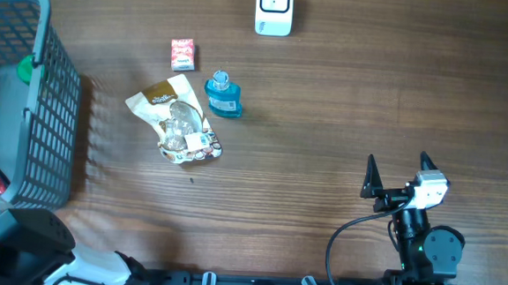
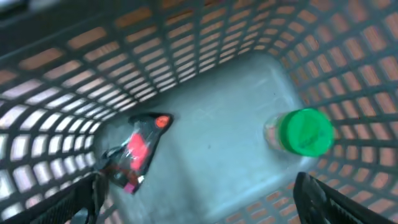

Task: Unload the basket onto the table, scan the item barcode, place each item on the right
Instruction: 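Reach into the basket and grasp the green-capped bottle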

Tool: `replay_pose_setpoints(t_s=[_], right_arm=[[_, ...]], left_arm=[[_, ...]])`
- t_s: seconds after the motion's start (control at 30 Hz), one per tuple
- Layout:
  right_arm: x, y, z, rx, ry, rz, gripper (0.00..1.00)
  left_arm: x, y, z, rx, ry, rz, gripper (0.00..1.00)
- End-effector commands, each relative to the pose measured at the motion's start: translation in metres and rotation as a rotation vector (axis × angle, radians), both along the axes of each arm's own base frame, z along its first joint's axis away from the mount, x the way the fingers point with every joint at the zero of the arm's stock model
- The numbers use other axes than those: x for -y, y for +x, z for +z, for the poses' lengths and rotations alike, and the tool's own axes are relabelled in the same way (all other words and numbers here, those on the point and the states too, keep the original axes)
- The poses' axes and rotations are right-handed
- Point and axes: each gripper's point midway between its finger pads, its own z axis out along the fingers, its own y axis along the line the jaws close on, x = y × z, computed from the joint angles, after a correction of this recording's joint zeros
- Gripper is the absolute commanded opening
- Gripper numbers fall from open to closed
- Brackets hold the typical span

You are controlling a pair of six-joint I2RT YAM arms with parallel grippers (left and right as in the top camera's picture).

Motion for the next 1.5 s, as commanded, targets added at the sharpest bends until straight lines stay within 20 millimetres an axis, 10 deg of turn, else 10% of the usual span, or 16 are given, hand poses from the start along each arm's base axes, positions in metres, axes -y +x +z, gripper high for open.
replay_pose_setpoints(t_s=[0.0,0.33,0.57,1.47], right_arm=[[0.001,-0.001,0.007,0.021,-0.012,-0.007,1.00],[0.001,-0.001,0.007,0.021,-0.012,-0.007,1.00],[0.001,-0.001,0.007,0.021,-0.012,-0.007,1.00],[0.001,-0.001,0.007,0.021,-0.012,-0.007,1.00]], left_arm=[[0.009,0.033,-0.019,0.094,-0.079,-0.138,0.98],[0.041,0.136,-0.086,0.139,-0.086,-0.301,1.00],[0.037,0.134,-0.170,-0.016,-0.205,-0.269,1.00],[0.041,0.159,-0.224,-0.008,-0.247,-0.225,0.93]])
